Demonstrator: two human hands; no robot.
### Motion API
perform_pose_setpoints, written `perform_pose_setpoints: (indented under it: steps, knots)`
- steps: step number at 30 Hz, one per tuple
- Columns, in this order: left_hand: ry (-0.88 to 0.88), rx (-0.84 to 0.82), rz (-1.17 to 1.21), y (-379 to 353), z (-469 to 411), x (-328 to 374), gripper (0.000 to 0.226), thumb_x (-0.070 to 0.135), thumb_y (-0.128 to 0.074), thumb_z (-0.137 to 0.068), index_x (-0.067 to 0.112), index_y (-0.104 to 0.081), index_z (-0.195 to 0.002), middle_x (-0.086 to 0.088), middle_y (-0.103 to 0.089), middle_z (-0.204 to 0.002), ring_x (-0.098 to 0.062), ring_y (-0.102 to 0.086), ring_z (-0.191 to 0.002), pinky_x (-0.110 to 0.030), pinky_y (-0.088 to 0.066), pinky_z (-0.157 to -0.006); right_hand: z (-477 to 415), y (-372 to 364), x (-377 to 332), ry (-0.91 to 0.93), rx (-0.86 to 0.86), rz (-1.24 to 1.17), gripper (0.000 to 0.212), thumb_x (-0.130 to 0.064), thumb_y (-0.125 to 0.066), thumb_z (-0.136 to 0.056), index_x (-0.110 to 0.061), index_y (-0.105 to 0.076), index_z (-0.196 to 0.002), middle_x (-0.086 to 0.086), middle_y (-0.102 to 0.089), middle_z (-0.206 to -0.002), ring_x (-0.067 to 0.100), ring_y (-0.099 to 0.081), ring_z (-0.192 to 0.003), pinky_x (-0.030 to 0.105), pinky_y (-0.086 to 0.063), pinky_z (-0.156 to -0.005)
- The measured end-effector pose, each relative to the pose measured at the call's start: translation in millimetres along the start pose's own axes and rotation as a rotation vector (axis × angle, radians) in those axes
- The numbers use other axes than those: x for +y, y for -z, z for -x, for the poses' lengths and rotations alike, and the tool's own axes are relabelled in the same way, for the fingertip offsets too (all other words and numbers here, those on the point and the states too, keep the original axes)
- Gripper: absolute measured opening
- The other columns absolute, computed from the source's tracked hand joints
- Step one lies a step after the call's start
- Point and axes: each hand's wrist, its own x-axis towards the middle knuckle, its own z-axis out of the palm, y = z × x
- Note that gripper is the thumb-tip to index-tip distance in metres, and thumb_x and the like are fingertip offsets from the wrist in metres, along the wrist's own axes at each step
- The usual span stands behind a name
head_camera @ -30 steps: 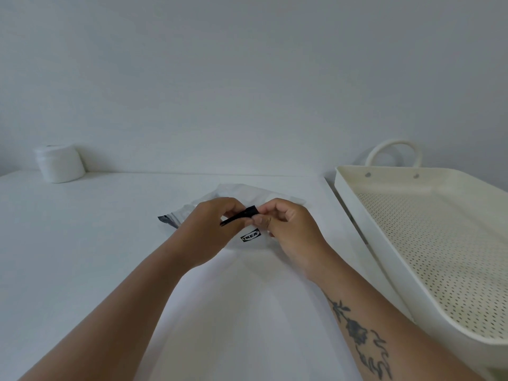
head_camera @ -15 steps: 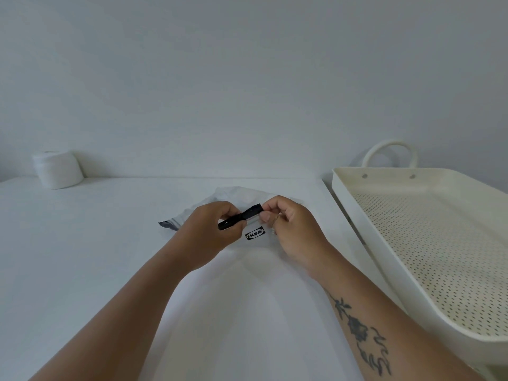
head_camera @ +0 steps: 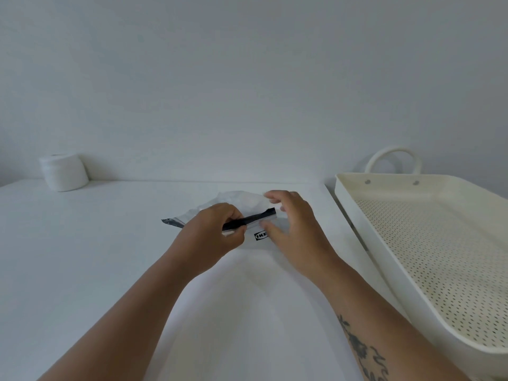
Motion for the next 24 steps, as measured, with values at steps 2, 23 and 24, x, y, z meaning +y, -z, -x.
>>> perform_pose_setpoints:
  steps: [2, 23, 24]
  knots:
    - [-0.032, 0.015, -0.019, -1.2, 0.3, 2.5, 0.003, 0.022, -0.066, -0.084, 0.020, -0.064, -0.083, 0.009, -0.064, -0.080, -0.008, -0.059, -0.076, -0.034, -0.051, -0.070, -2.4, -1.8, -5.0, 0.102, -0.013, 0.129, 0.030, -0.023, -0.066, -0.088, -0.029, -0.058, -0.116, -0.018, -0.055, -0.112, 0.006, -0.041, -0.107, 0.017, -0.038, -0.087]
    - [0.082, -0.062, 0.047, 5.5, -1.9, -6.6, 0.007, 0.028, -0.065, -0.082, 0.031, -0.063, -0.077, 0.011, -0.066, -0.076, -0.006, -0.060, -0.074, -0.027, -0.050, -0.066, -9.3, -0.6, 7.9, -0.118, -0.004, -0.054, 0.021, -0.015, -0.061, -0.090, -0.034, -0.062, -0.080, -0.008, -0.063, -0.082, 0.017, -0.056, -0.086, 0.033, -0.047, -0.075]
    - [0.084, -0.059, 0.050, 6.7, -1.8, -7.3, 0.009, 0.028, -0.065, -0.082, 0.033, -0.063, -0.075, 0.013, -0.065, -0.075, -0.004, -0.059, -0.074, -0.023, -0.048, -0.063, -9.9, -0.1, 7.8, -0.113, 0.001, -0.052, 0.019, -0.015, -0.061, -0.090, -0.031, -0.063, -0.080, -0.010, -0.061, -0.079, 0.017, -0.055, -0.084, 0.034, -0.046, -0.074]
